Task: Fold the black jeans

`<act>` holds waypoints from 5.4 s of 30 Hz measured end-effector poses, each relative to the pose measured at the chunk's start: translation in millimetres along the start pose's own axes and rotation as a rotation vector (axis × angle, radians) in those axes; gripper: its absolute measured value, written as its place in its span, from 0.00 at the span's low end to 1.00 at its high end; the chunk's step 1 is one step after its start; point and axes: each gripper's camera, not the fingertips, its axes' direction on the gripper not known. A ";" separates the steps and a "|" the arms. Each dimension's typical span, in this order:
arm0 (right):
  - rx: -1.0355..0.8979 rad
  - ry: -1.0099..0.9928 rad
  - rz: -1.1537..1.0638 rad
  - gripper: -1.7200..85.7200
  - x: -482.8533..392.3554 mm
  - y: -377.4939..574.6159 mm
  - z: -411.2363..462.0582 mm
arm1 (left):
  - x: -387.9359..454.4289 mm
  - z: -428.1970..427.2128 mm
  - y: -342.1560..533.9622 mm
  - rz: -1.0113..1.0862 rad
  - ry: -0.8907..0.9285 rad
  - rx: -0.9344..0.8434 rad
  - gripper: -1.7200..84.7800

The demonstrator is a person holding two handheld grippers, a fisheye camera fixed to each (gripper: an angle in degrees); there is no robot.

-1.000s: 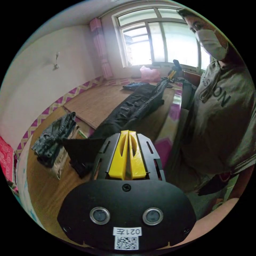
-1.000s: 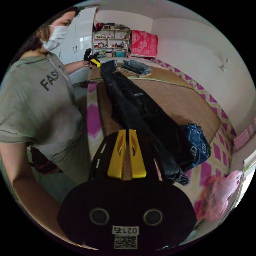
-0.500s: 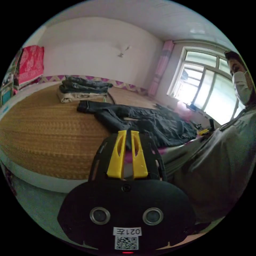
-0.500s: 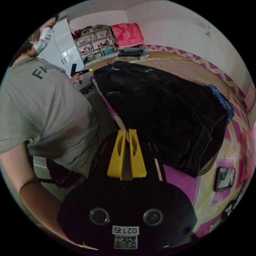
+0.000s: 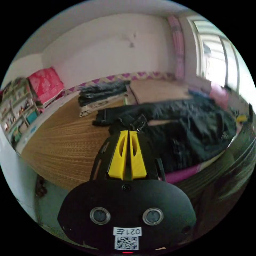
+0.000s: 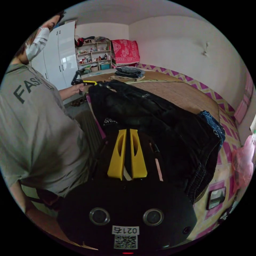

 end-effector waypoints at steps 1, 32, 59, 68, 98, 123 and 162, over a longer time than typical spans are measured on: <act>0.022 0.009 -0.002 0.03 -5.6 -2.0 -0.3 | -30.4 -15.6 5.8 -0.112 0.022 0.063 0.01; 0.032 -0.071 0.130 0.08 -46.4 -43.3 44.7 | -184.0 114.4 -43.9 -0.338 0.053 -0.418 0.17; -0.201 0.275 0.165 0.03 -96.8 -71.0 62.7 | -215.3 110.7 -33.2 -0.596 0.055 -0.304 0.01; -0.262 0.202 0.314 0.01 -88.6 -81.4 70.8 | -116.9 68.2 -15.6 -0.323 0.382 -0.121 0.06; -0.194 0.441 0.722 0.06 14.7 92.5 -21.4 | 61.3 71.2 68.2 0.028 0.223 -0.449 0.11; 0.409 -0.018 1.459 0.12 -7.6 338.0 -74.1 | -11.1 -38.7 152.7 -0.634 0.280 -0.272 0.12; 0.495 -0.302 1.180 0.02 194.9 235.5 -2.3 | 68.3 135.6 -154.2 0.072 0.178 -0.393 0.01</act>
